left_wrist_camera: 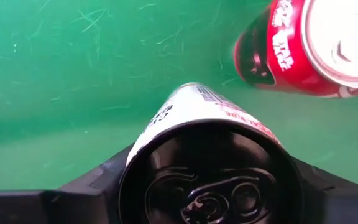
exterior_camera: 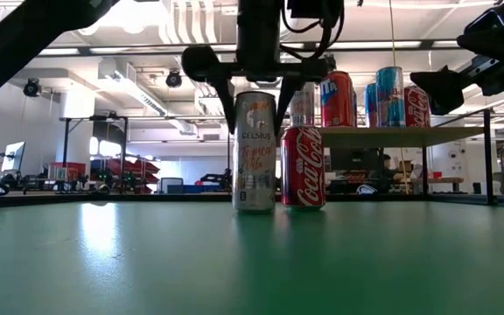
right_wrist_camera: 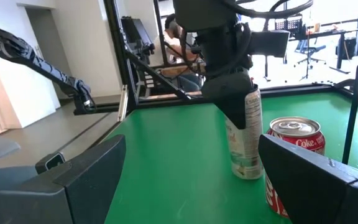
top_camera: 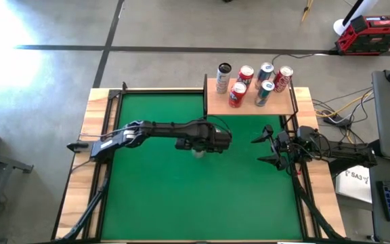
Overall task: Place canned beverage on shelf
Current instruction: Move the white-yellow soda can to the center of the table, then put the red-white soda can on the shelf aligned with the other red-white soda can
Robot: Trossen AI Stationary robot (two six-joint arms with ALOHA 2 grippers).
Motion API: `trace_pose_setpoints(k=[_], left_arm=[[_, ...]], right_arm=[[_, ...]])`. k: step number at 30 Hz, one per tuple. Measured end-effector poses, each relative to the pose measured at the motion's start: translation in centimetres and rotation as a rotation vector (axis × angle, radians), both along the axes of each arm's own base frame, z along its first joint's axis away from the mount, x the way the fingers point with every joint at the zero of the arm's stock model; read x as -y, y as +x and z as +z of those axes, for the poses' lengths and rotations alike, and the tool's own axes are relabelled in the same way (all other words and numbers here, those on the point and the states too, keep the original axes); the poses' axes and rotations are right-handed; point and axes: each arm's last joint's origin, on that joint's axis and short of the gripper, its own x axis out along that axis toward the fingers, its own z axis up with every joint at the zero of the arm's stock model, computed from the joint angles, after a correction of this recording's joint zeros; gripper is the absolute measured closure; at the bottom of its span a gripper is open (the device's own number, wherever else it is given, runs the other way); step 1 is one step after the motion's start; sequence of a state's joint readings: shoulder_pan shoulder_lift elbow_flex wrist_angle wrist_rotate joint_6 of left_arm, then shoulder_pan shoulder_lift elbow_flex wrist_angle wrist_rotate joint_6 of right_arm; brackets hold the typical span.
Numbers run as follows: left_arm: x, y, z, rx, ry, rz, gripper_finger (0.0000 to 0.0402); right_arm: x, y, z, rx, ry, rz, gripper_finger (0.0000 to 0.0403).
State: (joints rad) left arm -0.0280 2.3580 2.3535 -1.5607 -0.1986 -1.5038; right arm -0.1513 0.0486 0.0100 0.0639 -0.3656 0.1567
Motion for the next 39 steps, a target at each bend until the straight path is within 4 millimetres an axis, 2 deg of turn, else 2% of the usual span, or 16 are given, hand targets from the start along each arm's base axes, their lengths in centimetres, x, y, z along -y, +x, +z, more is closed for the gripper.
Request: trace_pose_setpoints(k=[3,13,17,24,29,33,36,39], left_arm=[[0.1,0.1,-0.2,-0.008,-0.007,-0.004,0.0127],[0.4,0.1,-0.1,-0.002,-0.026,-0.009,0.0126],[0.8,0.1,-0.1,0.006,-0.016,-0.018,0.0093],[1.1,-0.4,0.8,0.012,-0.002,-0.025,0.0011],[3.1,-1.1,2.3,0.033,0.006,-0.126,0.0015],[5.2,-3.4,4.9,0.074,0.080,-0.189,0.0017],[6.6,-6.4,6.7,0.087,0.154,-0.202,0.0017],[7.6,-10.0,7.1,0.083,0.225,-0.169,0.0017]], right_arm=[[0.0,0.0,0.0,0.000,0.000,0.000,0.0044],[0.0,0.0,0.0,0.000,0.000,0.000,0.0044],[0.0,0.0,0.0,0.000,0.000,0.000,0.0044],[0.0,0.0,0.0,0.000,0.000,0.000,0.0044],[0.0,0.0,0.0,0.000,0.000,0.000,0.0044],[0.0,0.0,0.0,0.000,0.000,0.000,0.0044],[0.0,0.0,0.0,0.000,0.000,0.000,0.0044],[0.0,0.0,0.0,0.000,0.000,0.000,0.0044]])
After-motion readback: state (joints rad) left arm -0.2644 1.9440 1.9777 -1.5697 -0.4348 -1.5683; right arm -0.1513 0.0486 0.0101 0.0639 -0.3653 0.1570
